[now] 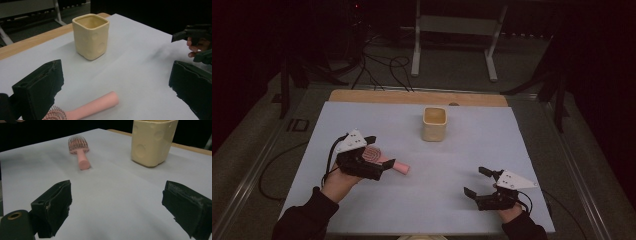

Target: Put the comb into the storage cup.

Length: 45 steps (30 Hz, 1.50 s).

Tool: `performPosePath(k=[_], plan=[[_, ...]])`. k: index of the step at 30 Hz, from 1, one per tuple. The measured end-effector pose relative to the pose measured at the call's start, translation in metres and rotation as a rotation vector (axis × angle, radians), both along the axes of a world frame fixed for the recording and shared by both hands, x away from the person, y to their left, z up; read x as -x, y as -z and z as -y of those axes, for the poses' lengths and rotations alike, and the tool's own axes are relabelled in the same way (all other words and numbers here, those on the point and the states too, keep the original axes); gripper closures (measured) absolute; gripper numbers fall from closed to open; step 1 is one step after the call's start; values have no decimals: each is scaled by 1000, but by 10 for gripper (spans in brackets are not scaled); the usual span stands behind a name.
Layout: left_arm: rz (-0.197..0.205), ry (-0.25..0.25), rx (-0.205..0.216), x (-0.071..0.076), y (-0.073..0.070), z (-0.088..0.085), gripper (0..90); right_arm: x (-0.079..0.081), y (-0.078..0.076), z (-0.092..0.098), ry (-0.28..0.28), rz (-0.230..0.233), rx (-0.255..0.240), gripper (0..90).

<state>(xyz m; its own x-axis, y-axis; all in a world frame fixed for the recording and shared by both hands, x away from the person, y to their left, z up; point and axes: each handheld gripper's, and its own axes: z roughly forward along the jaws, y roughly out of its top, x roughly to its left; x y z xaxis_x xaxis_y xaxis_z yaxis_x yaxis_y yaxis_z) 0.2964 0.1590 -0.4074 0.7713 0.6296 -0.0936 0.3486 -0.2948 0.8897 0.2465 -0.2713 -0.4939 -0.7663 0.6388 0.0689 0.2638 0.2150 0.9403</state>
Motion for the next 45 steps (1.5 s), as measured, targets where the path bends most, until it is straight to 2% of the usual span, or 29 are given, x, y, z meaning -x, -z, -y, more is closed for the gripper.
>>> performPosePath(k=[1,12,14,18,20,21,25,30,31,33,36,40,45], plan=[[-2,-1,-11,-3,2,4,3,0,0,0,0,0,7,88],[-26,11,-17,-14,13,22,25,0,0,0,0,-5,-3,88],[-30,11,-23,-17,16,25,30,1,0,0,-2,-1,9,88],[-61,7,-23,-21,24,30,30,0,1,0,-5,-7,-3,88],[-57,22,-35,-23,27,33,71,1,1,0,-7,-2,5,88],[-74,27,-44,-25,31,35,87,0,1,0,-8,-2,3,88],[-92,32,-44,-28,36,39,153,1,1,-1,-9,-5,8,88],[-103,17,-63,-31,41,42,184,0,1,0,-11,-7,4,89],[-106,13,-76,-32,43,43,186,0,1,-1,-11,-6,6,89],[-114,-1,-90,-35,47,45,235,0,1,0,-11,-2,9,89],[-132,-21,-81,-38,51,45,328,0,1,-1,-13,-5,7,89],[-172,-55,-93,-44,56,47,436,0,1,0,-14,-4,7,89],[-182,-70,-151,-47,61,55,544,1,1,0,-12,-1,11,89]])
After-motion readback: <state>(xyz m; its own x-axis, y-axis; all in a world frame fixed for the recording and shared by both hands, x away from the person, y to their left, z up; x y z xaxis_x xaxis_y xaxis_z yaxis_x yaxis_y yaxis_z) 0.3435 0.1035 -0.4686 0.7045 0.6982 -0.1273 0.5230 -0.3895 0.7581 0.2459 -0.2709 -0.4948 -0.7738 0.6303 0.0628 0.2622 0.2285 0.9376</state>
